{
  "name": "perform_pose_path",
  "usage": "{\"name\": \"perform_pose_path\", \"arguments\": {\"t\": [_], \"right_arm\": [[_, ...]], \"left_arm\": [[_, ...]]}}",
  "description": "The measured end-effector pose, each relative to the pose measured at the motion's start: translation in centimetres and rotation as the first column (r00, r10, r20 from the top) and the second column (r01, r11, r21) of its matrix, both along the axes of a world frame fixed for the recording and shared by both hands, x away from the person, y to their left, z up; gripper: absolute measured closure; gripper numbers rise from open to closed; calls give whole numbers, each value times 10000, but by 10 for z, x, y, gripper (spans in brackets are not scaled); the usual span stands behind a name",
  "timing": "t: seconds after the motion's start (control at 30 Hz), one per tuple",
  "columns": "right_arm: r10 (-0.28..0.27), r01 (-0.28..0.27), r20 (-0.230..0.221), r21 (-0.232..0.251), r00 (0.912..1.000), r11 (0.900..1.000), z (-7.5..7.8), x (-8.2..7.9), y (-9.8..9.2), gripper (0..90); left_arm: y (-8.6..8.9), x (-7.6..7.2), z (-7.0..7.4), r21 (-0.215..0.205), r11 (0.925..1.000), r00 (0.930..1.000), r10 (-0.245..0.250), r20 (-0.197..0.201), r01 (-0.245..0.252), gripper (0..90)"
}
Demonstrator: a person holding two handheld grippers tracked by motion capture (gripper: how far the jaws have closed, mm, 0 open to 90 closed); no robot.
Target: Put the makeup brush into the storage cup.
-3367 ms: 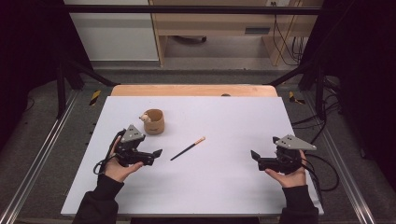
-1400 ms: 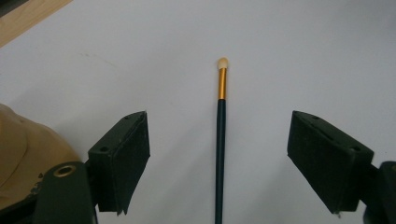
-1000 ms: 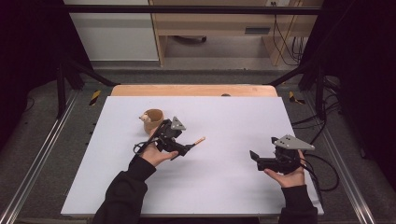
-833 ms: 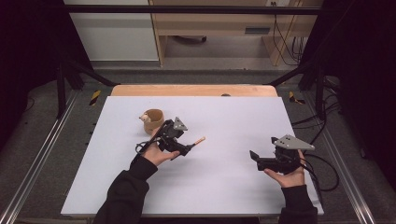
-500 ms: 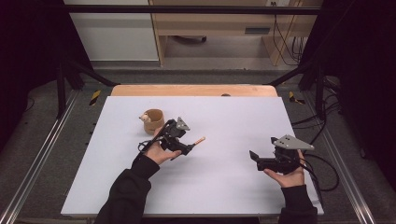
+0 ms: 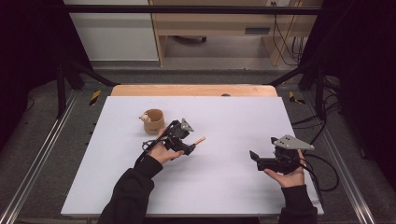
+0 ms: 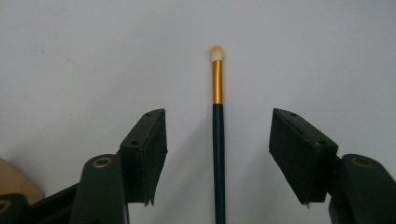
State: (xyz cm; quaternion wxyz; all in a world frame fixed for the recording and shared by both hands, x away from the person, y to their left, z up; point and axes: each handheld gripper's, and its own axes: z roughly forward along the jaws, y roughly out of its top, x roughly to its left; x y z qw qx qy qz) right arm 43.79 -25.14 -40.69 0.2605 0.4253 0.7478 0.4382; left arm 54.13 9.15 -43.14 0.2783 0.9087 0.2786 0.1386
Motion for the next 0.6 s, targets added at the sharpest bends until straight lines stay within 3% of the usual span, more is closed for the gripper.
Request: {"name": "perform_pose_path", "arguments": {"t": [0.6], "right_arm": [[15, -15, -50, 2, 10000, 10000, -1, 1, 0, 59]], "left_arm": [[-5, 6, -11, 528, 9982, 9984, -267, -497, 294, 546]]}}
